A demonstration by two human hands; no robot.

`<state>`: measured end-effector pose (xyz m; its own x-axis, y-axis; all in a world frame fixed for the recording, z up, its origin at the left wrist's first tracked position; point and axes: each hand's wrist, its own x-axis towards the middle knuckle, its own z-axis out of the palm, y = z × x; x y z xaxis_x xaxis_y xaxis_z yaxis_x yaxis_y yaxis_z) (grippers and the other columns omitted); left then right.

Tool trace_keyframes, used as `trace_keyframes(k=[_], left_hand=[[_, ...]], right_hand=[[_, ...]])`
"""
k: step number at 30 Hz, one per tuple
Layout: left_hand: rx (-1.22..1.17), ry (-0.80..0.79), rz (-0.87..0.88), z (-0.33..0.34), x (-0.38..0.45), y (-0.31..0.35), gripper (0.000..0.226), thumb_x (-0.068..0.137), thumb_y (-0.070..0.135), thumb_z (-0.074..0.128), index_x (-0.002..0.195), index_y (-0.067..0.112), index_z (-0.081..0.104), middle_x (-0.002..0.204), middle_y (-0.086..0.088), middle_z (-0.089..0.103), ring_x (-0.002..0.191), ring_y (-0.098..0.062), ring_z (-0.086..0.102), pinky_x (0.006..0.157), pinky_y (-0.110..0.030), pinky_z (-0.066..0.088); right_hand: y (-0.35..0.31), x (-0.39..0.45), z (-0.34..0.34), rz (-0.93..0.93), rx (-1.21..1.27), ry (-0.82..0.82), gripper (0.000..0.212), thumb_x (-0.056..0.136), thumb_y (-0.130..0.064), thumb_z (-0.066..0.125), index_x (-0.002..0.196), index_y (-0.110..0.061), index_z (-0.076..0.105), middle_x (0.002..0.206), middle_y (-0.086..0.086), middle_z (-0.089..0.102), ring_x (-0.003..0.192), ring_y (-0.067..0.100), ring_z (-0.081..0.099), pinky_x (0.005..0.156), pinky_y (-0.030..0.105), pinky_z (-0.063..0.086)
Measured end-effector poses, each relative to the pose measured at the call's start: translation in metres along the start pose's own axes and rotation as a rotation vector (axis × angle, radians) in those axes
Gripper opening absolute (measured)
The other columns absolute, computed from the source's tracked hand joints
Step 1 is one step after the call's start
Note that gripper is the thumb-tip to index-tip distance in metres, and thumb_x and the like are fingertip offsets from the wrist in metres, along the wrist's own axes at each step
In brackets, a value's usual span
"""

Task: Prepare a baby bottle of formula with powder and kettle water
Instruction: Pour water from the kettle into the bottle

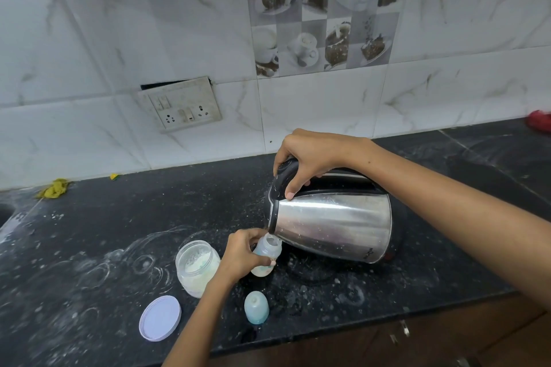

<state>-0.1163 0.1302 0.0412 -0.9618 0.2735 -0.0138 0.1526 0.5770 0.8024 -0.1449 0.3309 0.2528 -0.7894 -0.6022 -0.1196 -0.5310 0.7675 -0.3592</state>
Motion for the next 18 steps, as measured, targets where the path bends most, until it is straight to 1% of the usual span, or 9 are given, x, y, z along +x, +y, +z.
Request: trace_keyframes(k=[2,5,7,10,13,16,18], left_hand=[[-0.001,0.001,0.001,0.0002,0.0001,-0.0003,0.046,0.050,0.009,0.090,0.083,0.030,0.067,0.089,0.010,0.073,0.082,0.007,0.065,0.073,-0.006,0.045],[0.001,-0.004,0.002,0.0010,0.0010,-0.0015,0.046,0.050,0.008,0.090,0.085,0.028,0.068,0.088,0.013,0.072,0.081,0.011,0.063,0.071,-0.002,0.043],[0.007,-0.005,0.005,0.0015,0.0019,-0.0035,0.047,0.050,0.008,0.091,0.090,0.024,0.071,0.090,0.012,0.073,0.086,0.006,0.065,0.072,-0.002,0.043],[0.022,0.003,0.013,0.0026,0.0020,-0.0060,0.049,0.050,0.009,0.090,0.094,0.017,0.073,0.092,0.009,0.074,0.089,-0.001,0.067,0.072,-0.003,0.043],[0.027,0.006,0.019,0.0035,0.0020,-0.0063,0.050,0.050,0.009,0.090,0.097,0.017,0.073,0.093,0.009,0.074,0.090,-0.002,0.067,0.073,-0.004,0.044],[0.032,0.006,0.025,0.0033,0.0018,-0.0072,0.050,0.049,0.010,0.089,0.096,0.017,0.073,0.092,0.009,0.074,0.091,-0.004,0.068,0.076,-0.009,0.047],[0.032,0.012,0.024,0.0034,0.0008,-0.0071,0.049,0.049,0.010,0.090,0.095,0.017,0.073,0.092,0.009,0.074,0.091,-0.003,0.068,0.076,-0.008,0.047]], right_hand=[[-0.0003,-0.0010,-0.0007,-0.002,0.002,-0.001,0.032,0.065,-0.033,0.088,0.089,-0.018,0.074,0.063,0.006,0.072,0.057,0.019,0.068,0.042,0.019,0.045],[-0.0015,-0.0013,-0.0016,-0.003,0.004,0.001,0.031,0.065,-0.033,0.088,0.089,-0.017,0.074,0.062,0.006,0.071,0.053,0.018,0.066,0.041,0.019,0.044],[-0.0026,-0.0007,-0.0026,-0.001,0.003,0.005,0.032,0.065,-0.033,0.088,0.088,-0.016,0.074,0.061,0.006,0.071,0.052,0.018,0.066,0.041,0.019,0.044],[-0.0050,0.0001,-0.0038,0.000,-0.010,0.003,0.031,0.065,-0.033,0.088,0.087,-0.015,0.074,0.061,0.007,0.071,0.049,0.013,0.063,0.041,0.019,0.044],[-0.0058,0.0008,-0.0031,0.005,-0.014,-0.001,0.031,0.065,-0.033,0.088,0.085,-0.015,0.074,0.060,0.006,0.070,0.046,0.011,0.060,0.041,0.019,0.043],[-0.0062,0.0006,-0.0026,0.009,-0.021,-0.009,0.030,0.065,-0.034,0.088,0.084,-0.015,0.074,0.059,0.005,0.070,0.045,0.011,0.059,0.042,0.020,0.043],[-0.0068,0.0004,-0.0025,0.012,-0.018,-0.014,0.028,0.065,-0.032,0.088,0.083,-0.015,0.073,0.058,0.006,0.069,0.044,0.010,0.059,0.041,0.020,0.043]])
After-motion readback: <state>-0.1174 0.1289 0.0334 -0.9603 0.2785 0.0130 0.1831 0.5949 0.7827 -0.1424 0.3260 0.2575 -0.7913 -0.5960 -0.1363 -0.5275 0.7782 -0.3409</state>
